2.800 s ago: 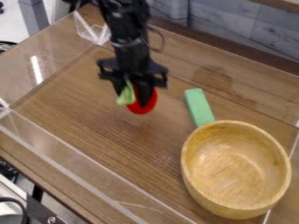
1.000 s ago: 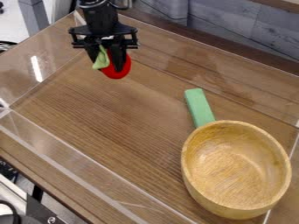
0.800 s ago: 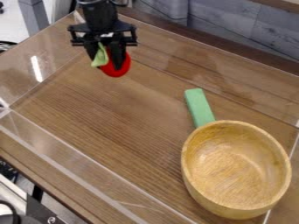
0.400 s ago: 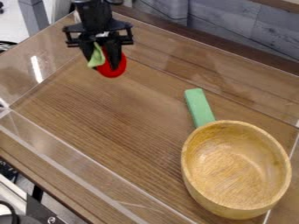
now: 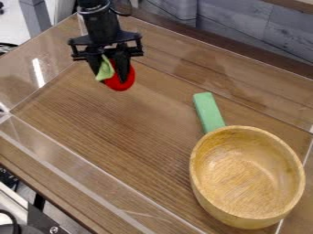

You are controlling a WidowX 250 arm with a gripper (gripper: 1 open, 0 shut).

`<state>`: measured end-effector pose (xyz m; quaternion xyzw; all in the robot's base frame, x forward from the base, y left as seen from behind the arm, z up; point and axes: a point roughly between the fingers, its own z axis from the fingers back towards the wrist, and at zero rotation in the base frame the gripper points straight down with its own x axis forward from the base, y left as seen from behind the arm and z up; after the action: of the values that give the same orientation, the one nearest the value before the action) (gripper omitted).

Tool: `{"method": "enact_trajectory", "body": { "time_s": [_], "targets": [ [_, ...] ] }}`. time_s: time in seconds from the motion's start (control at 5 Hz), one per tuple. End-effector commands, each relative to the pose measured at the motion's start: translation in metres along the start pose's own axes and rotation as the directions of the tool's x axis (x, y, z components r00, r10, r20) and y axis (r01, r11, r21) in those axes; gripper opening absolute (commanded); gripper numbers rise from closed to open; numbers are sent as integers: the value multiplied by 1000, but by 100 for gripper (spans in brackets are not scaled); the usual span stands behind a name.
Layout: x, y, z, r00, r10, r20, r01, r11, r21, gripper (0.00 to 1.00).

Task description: Move the red fruit to the left

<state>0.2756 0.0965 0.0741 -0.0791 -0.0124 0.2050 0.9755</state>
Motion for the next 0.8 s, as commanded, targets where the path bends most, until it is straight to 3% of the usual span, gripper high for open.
{"method": "enact_trajectory", "body": {
  "time_s": [0.0, 0.2, 0.4, 0.6],
  "targets": [
    [2, -4, 11, 997, -69, 34, 69, 998, -5, 0],
    [2, -2, 6, 993, -121, 18, 121, 993, -7, 0],
    [10, 5, -5, 996, -85, 17, 85, 996, -8, 0],
    [22, 20, 11, 997, -69, 36, 69, 997, -14, 0]
  ]
}}
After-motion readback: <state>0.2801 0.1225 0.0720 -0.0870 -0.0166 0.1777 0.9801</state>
